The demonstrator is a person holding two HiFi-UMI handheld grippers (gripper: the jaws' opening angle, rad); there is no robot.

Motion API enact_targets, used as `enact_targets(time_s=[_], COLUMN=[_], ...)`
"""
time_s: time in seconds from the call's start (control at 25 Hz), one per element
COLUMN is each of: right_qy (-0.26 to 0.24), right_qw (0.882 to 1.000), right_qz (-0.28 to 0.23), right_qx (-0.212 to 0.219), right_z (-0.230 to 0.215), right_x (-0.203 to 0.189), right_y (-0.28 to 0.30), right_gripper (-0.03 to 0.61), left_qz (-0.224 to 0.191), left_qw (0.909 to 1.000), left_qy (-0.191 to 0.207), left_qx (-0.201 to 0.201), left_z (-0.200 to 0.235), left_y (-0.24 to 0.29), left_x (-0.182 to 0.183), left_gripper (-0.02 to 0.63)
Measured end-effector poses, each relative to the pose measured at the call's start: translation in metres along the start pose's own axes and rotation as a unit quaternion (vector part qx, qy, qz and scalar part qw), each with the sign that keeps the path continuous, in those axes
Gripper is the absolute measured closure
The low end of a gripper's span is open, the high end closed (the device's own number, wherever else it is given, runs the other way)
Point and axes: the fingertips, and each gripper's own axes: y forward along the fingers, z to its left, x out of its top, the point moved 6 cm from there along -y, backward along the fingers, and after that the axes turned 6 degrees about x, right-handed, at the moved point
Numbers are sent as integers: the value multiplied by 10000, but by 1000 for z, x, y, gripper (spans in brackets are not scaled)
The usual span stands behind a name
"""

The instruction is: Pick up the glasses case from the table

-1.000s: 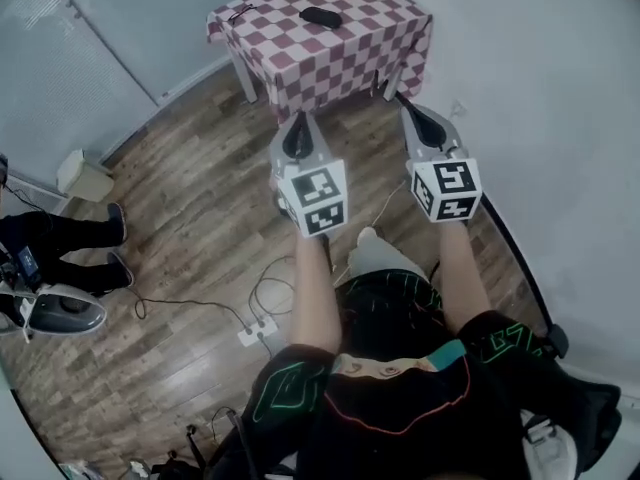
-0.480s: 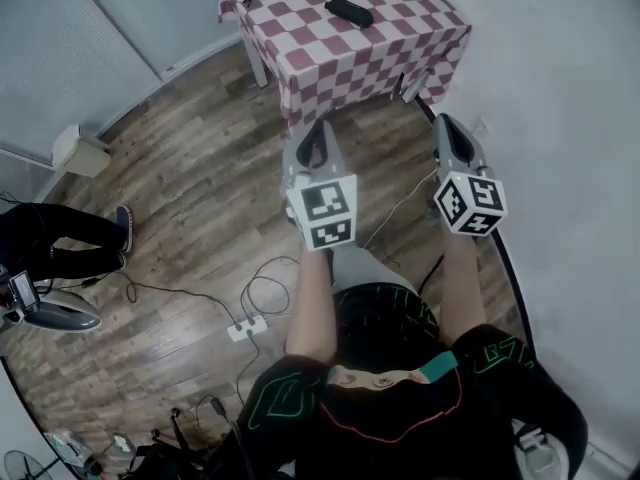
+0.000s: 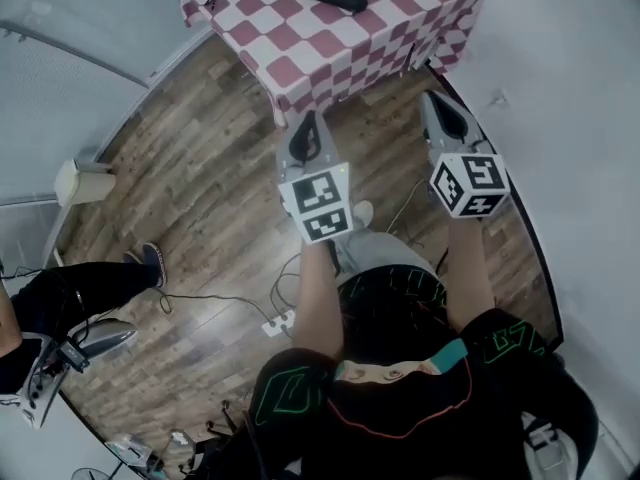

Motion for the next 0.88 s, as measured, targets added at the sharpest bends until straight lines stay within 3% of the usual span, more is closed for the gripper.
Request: enact_targets(time_s=[0.36,0.88], right_qy=[23,-37], right_qw=[9996,9990], right_qz=[211,-448], right_qx=[168,-66], right_z=[-28,-88], right_x=[1,58], right_y=[47,31], right_gripper=[574,574], left_qz=[220,-590], left_qw=[9997,9958], left_qy=[69,463], left_qx=[-117,-527], left_z=[-6,-58], left_y=[65,102], left_x=[8,88], left_gripper=[604,604])
